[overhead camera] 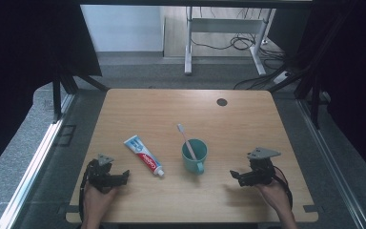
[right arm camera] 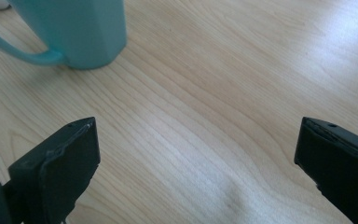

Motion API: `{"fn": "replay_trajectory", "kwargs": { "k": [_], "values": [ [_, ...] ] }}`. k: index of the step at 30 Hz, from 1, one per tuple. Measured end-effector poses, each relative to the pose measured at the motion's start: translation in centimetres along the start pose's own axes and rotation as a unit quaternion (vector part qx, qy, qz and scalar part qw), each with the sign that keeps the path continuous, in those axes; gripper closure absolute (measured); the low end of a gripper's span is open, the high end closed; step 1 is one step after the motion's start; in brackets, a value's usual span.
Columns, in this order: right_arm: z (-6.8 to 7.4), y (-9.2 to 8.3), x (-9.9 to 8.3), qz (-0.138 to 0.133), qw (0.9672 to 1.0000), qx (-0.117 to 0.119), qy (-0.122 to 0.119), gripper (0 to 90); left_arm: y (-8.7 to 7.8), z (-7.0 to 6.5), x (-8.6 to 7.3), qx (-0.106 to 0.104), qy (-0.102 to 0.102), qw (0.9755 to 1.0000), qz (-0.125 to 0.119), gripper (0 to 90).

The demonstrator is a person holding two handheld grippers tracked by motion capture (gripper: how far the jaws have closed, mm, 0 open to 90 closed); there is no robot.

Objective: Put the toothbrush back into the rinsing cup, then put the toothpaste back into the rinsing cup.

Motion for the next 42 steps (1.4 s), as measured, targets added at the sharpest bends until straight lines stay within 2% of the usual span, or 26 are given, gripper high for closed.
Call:
{"fn": "replay_trajectory", "kwargs": {
  "k": [6, 9, 17, 24, 42],
  "values": [
    [-0.4, 0.2, -1.6, -0.008, 0.9999, 0.0, 0.012, 0.0, 0.0, 0.0, 0.0, 0.0, 0.0, 1.0, 0.0, 0.0],
    [-0.6, 0.4, -2.3, 0.002, 0.9999, -0.004, 0.011, 0.0, 0.0, 0.0, 0.0, 0.0, 0.0, 1.0, 0.0, 0.0],
    [-0.9, 0.9, -3.5, 0.006, 0.9998, -0.003, 0.021, 0.0, 0.0, 0.0, 0.0, -0.001, 0.001, 1.0, 0.0, 0.0],
    [-1.1, 1.6, -4.7, 0.024, 0.9995, -0.006, 0.02, 0.4, 0.0, -0.1, 0.0, -0.002, 0.002, 1.0, 0.0, 0.0],
    [-1.3, 1.6, -4.8, 0.028, 0.9992, -0.008, 0.028, 2.0, -0.1, -1.0, 0.7, -0.013, 0.02, 0.9997, 0.007, 2.6]
  ]
}}
Point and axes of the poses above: each handheld gripper's, and its own axes: y roughly forward along the jaws, x roughly out of its top, z roughly to its left, the point moved 7 cm from there along y, roughly forward along the jaws, and after that the axes turned 1 degree about y, right-handed, at the moved point
